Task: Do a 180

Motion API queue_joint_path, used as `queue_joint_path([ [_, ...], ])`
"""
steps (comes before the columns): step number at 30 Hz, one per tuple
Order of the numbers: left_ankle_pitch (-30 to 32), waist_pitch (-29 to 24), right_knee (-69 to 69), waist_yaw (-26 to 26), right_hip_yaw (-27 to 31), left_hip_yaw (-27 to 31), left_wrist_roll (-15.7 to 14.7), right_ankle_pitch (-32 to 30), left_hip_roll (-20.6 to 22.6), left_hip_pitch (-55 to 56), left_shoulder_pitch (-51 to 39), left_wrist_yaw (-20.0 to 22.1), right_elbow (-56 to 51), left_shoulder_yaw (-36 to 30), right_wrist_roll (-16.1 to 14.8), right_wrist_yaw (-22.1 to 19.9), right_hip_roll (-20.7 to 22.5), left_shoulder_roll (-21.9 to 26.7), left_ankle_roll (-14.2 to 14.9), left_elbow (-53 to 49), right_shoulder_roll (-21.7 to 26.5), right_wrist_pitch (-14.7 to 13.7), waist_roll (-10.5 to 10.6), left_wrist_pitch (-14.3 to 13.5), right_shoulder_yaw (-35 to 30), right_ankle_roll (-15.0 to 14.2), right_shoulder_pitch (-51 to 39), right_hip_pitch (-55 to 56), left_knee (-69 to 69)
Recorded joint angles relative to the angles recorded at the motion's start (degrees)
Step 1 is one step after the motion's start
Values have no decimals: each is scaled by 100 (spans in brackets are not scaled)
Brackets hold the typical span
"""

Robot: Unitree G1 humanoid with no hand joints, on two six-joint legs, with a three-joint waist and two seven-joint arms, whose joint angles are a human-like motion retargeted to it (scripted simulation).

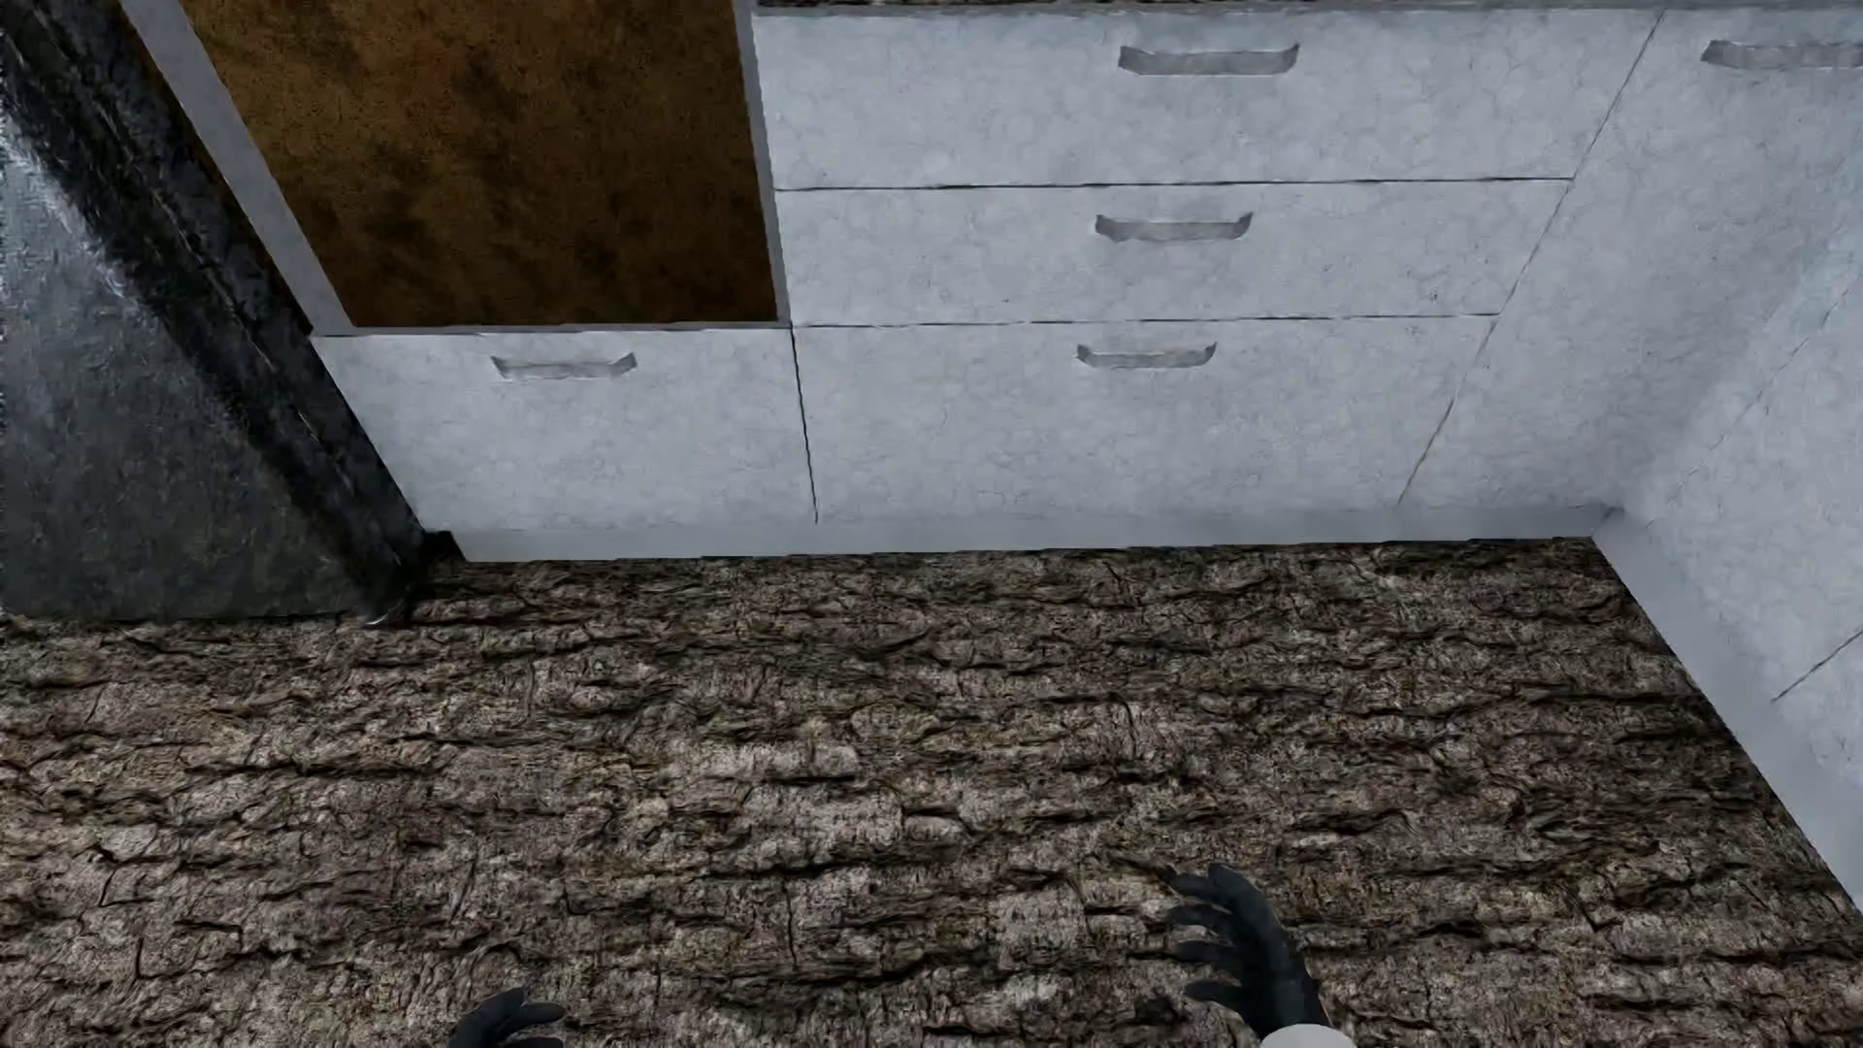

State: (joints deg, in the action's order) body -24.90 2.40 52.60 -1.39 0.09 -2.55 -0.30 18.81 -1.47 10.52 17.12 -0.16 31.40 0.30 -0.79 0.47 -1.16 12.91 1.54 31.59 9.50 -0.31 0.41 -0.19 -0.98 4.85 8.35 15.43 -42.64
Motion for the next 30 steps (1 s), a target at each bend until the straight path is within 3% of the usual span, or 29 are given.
queue_joint_path([
  [1, -19, -10, -63, -216, -121, -372, -16, 325, -40, 229, -9, -42, 149, -74, -120, 16, -178, 54, 332, 93, -182, 42, -75, 13, -39, 460, -153, 255, -451],
  [2, 244, -151, -254, -290, -275, -635, -21, 730, -72, 586, -73, -125, 167, -129, -250, 54, -295, 13, 601, -74, -40, 64, -199, 231, -335, 1015, -14, 482, -1306],
  [3, 1185, -253, -490, -271, -195, -655, -11, 955, -172, 1256, -335, -196, 334, -281, -306, 27, -218, -160, 831, -111, 44, 77, -206, 556, -419, 880, 315, 548, -2379],
  [4, 1743, -314, -630, -273, 70, -442, -16, 888, -179, 1733, -495, -252, 510, -321, -373, -60, -147, -357, 1107, 113, 95, 182, -120, 700, -465, -210, 534, 512, -2916],
  [5, 750, -331, -778, -332, 254, 54, -51, 815, -180, 1892, -401, -308, 594, -298, -488, -233, -31, -305, 1347, 279, -75, 384, -34, 648, -384, -918, 593, 513, -2517],
  [6, -386, -371, -493, -529, 401, 352, -88, 816, -301, 1682, -327, -318, 364, -174, -635, -395, 98, -175, 1325, 385, -250, 598, -23, 543, -410, -936, 647, 732, -1505],
  [7, -739, -486, -40, -791, 484, 241, -134, 702, -332, 1514, -334, -252, 333, -171, -757, -467, 113, -6, 1064, 513, -319, 705, -165, 416, -431, -746, 550, 966, -1247],
  [8, -727, -546, 403, -953, 310, 98, -171, 518, -310, 1430, -433, -86, 356, -243, -811, -394, 58, 9, 395, 601, -290, 729, -323, 324, -376, -157, 558, 1215, -1155],
  [9, -712, -568, 735, -985, 77, -107, -146, 631, -295, 1370, -634, 128, 345, -294, -772, -232, 6, -80, -448, 631, -127, 726, -515, 328, -408, -98, 573, 1418, -1102],
  [10, -550, -632, 801, -976, -161, -302, -78, 891, -345, 1375, -793, 339, 339, -377, -669, -79, -51, -197, -531, 435, -149, 695, -715, 382, -206, -142, 621, 1492, -1298],
  [11, -193, -639, 441, -954, -382, -495, 10, 1232, -423, 1548, -817, 510, 416, -553, -510, 24, -156, -294, 17, 32, -95, 634, -923, 420, -257, 364, 681, 1529, -1806],
  [12, 478, -592, 2, -902, -271, -301, 105, 645, -422, 2028, -951, 602, 753, -628, -304, 19, -127, -422, 590, 120, -1, 538, -887, 336, -391, -486, 788, 1411, -2620],
  [13, 800, -532, -147, -765, -158, 64, 168, 516, -353, 2307, -1041, 646, 860, -670, -180, -41, 37, -549, 1089, 298, 60, 531, -680, 249, -438, -632, 855, 1401, -2901],
  [14, 212, -446, -320, -793, -44, 344, 200, 421, -311, 2173, -862, 631, 668, -567, -159, -145, 153, -512, 1352, 189, -166, 570, -512, 184, -452, -663, 910, 1370, -2182],
  [15, -457, -377, -454, -975, 80, 459, 217, 355, -373, 1797, -581, 547, 549, -382, -130, -187, 274, -343, 1226, 205, -226, 566, -311, 58, -269, -702, 905, 1331, -1356],
  [16, -506, -409, -581, -1188, 204, 346, 197, 303, -342, 1546, -505, 459, 541, -317, -146, -181, 283, -124, 789, 328, -166, 533, -232, 84, -321, -747, 794, 1206, -1082],
  [17, -444, -456, -512, -1252, 176, 112, 117, 323, -349, 1331, -526, 412, 562, -361, -216, -130, 228, -30, -64, 294, -109, 524, -182, 266, -192, -173, 567, 1197, -862],
  [18, -469, -413, 4, -1244, 28, -87, 53, 620, -347, 1258, -684, 387, 514, -427, -260, -88, 72, -11, -326, 373, -157, 481, -217, 413, -254, 429, 572, 1333, -828],
  [19, -503, -393, 246, -1184, -107, -167, 34, 1018, -429, 1224, -814, 360, 515, -405, -253, -2, -41, -151, 12, 303, -71, 429, -169, 494, -302, 540, 663, 1339, -881],
  [20, -612, -387, 91, -1157, -93, -258, 50, 1306, -431, 1146, -887, 336, 503, -498, -195, 108, -165, -203, 213, 324, -110, 436, -245, 399, -203, 407, 707, 1214, -935],
  [21, -346, -428, 2, -1106, 52, -310, 69, 851, -445, 1332, -885, 302, 565, -610, -186, 201, -215, -177, 9, 175, -42, 482, -336, 326, -411, -711, 686, 1165, -1477],
  [23, 857, -438, -196, -787, 291, 131, 97, 569, -328, 2098, -975, 173, 830, -543, -293, 275, 8, -543, -312, 62, 168, 539, -128, 300, -335, -787, 774, 1161, -2550],
  [25, 72, -354, -621, -823, 513, 588, 214, 331, -182, 2082, -589, -82, 711, -476, -354, 41, 274, -285, -400, 8, 13, 594, 214, 171, -76, -803, 958, 1033, -1035],
  [26, 480, -352, -665, -934, 658, 503, 254, 301, -293, 1901, -460, -160, 541, -403, -324, -138, 368, -15, -98, 198, -77, 585, 267, 74, 13, -864, 996, 998, -577],
  [27, 516, -357, -645, -1103, 562, 358, 254, 354, -316, 1763, -494, -115, 609, -422, -246, -307, 169, 80, 526, 325, -130, 682, 138, 115, -102, -664, 847, 1004, -434],
  [28, 498, -377, -723, -1135, 425, 196, 250, 259, -379, 1664, -590, -6, 660, -453, -199, -384, -51, -56, 804, 205, -114, 832, 44, 247, -180, -867, 676, 983, -388],
  [29, 501, -386, -806, -1165, 403, 93, 250, 152, -423, 1570, -728, 130, 730, -585, -174, -360, -108, -185, 784, 50, -128, 972, -23, 341, -161, -905, 520, 950, -316],
  [30, 507, -319, -912, -1254, 453, 23, 226, 104, -502, 1502, -652, 240, 658, -609, -167, -270, -15, -265, 458, -60, -150, 1048, -29, 283, -98, -885, 529, 926, -214],
])
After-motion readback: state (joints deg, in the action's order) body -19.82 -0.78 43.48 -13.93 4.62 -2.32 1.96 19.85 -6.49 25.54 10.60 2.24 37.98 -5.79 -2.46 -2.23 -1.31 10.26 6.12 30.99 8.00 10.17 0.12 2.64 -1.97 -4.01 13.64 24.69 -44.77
